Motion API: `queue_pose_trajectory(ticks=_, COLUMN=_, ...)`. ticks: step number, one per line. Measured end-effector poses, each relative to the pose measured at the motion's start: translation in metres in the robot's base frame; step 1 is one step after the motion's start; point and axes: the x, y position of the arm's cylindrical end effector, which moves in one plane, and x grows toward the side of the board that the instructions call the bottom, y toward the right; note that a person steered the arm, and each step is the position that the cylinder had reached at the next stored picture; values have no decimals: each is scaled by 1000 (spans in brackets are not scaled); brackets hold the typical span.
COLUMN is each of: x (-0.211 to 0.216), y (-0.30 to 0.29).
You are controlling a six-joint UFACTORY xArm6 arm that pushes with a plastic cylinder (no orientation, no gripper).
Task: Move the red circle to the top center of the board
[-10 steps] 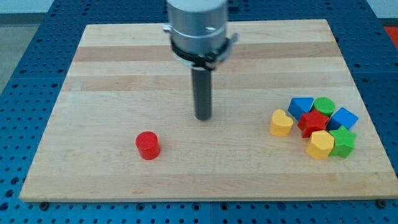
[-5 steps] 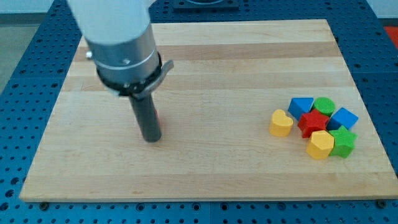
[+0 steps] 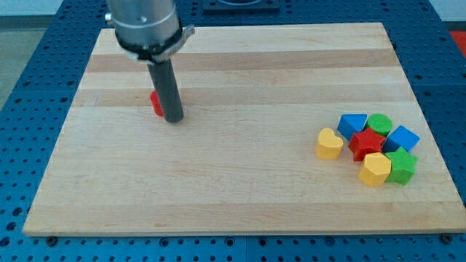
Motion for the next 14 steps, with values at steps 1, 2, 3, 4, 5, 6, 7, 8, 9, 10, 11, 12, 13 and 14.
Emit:
queue_pose_trajectory(ticks=1, x=-24, y=1)
queue_pose_trajectory(ticks=2, x=12, y=-5)
queue_pose_trajectory(ticks=3, x=25, y=-32)
queue_pose_trajectory(ticks=4, x=-4, y=-38)
queue_pose_trajectory(ticks=5, x=-57, y=-30)
queue_pose_trajectory(ticks=6, x=-69, y=-22)
queue_pose_trajectory(ticks=7, x=-48, y=-48)
queue_pose_trajectory(ticks=8, x=-56, y=-73)
queue_pose_trajectory(ticks=9, x=-90, y=-55)
queue_pose_trajectory(ticks=10, x=-117, y=0)
queue_pose_trajectory(ticks=11, x=-134, y=32)
queue_pose_trajectory(ticks=12, x=-102, y=33)
queue_pose_trajectory(ticks=13, x=-97, y=50)
queue_pose_trajectory(ticks=14, x=-127, y=56)
